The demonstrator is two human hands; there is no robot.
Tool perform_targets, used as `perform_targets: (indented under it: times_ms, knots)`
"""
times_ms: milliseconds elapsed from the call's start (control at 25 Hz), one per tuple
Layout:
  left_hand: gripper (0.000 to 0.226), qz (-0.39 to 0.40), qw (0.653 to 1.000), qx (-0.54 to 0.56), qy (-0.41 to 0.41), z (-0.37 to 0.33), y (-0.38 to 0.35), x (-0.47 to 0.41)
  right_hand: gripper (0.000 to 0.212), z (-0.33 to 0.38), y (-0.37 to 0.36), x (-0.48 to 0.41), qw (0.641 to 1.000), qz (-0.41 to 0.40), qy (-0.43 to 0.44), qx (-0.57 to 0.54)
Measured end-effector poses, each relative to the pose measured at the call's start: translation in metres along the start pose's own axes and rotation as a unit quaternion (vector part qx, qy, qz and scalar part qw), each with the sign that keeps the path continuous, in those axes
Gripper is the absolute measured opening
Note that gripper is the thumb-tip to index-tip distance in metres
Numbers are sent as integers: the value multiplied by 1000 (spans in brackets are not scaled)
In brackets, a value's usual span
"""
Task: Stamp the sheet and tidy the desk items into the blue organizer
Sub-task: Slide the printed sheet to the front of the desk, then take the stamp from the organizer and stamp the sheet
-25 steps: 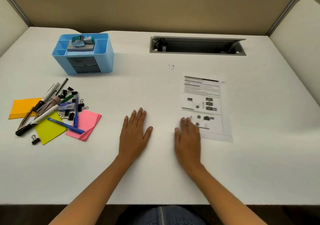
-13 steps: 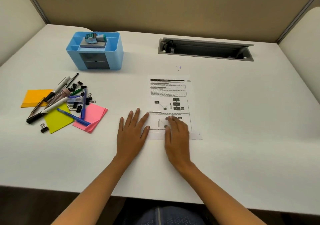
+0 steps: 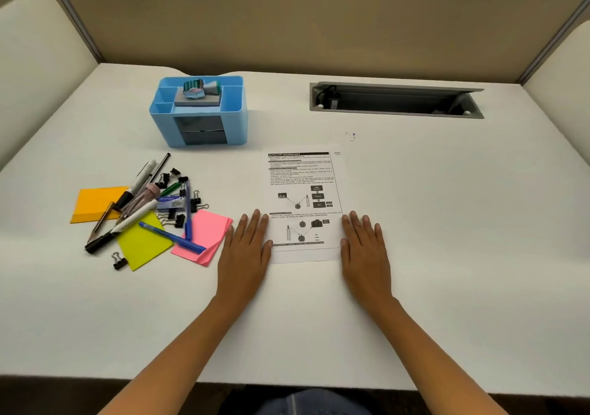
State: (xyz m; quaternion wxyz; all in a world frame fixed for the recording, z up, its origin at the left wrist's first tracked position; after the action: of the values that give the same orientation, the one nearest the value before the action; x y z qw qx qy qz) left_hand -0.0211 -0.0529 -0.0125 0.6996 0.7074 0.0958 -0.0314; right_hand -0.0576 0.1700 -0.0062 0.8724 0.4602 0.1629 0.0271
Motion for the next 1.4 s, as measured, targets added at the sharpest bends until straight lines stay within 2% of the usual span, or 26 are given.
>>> perform_targets:
  times_ms: [240, 480, 600, 680, 800, 1080, 1280, 1400]
  knots:
    - [51, -16, 1000, 8, -13, 2, -1, 0, 49, 9, -2, 8, 998, -45, -40, -15]
    - [52, -7, 1000, 26, -15, 1, -5, 1, 49, 9, -1, 9, 997, -42, -52, -25]
    - [51, -14, 997, 80, -4, 3, 1, 1, 51, 2, 0, 8, 995, -45, -69, -62]
    - [49, -24, 986, 163, 21, 9, 9, 4, 53, 3, 2, 6, 990, -57, -84, -101]
    - [39, -70, 961, 263, 51, 23, 35, -3, 50, 35, 8, -13, 990, -73, -27, -118]
    - [34, -174, 953, 229, 92, 90, 83, -70, 45, 123, -9, -101, 974, -85, 57, -204]
    - [25, -209, 948, 190, 147, 167, 108, -140, 44, 185, -36, -186, 969, -63, 103, -217]
    - [23, -198, 942, 205, 176, 208, 114, -180, 43, 214, -51, -238, 967, -40, 132, -212]
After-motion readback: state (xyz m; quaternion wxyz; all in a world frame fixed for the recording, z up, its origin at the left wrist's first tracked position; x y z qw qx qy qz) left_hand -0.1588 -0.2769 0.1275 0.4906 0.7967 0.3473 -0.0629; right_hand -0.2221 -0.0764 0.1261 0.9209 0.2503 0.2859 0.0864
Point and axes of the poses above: each hand's wrist, its own x-axis away from the middle knuckle, its own y-axis out of the back of the hand, z = x × y, the point moved 10 cm from there along -x, towards the middle knuckle, and after that the axes turned 15 degrees about -x, right-handed, at the moved point
